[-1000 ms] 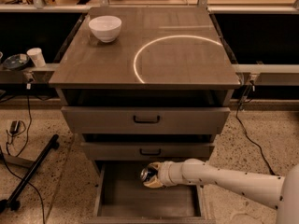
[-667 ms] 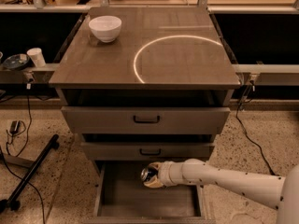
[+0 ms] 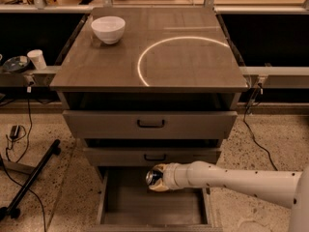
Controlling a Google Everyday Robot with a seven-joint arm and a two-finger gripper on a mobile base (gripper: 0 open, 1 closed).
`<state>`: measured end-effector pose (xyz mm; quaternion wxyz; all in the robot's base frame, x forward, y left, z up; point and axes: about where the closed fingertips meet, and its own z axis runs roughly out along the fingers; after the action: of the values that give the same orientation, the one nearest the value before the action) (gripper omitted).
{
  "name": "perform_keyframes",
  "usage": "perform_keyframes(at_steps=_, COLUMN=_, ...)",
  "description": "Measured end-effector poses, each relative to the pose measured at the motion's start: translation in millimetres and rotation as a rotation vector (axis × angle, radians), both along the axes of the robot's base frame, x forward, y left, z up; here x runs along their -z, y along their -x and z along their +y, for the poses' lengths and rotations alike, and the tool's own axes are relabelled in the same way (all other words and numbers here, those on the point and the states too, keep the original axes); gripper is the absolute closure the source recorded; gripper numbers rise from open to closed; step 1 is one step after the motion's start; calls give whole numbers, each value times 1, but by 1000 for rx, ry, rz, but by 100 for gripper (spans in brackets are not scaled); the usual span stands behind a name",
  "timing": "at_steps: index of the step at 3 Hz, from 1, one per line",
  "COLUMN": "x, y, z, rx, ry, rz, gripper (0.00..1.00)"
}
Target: Pick pepsi can from bottom drawer and place on counter
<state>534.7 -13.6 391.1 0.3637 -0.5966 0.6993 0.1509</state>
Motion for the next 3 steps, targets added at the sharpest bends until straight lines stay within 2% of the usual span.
perform_keyframes(at_steps=1, x=-25, y=-4, z=-2, rx=-4, ry=35, rz=-34, gripper=100)
perform_keyframes(at_steps=2, x=-91, y=-27, z=-4, rx=-19, ry=101, rz=-120, gripper=100)
perform_keyframes(at_steps=3, x=-91, y=-27, z=-4, rx=-19, ry=101, rz=-120, gripper=100)
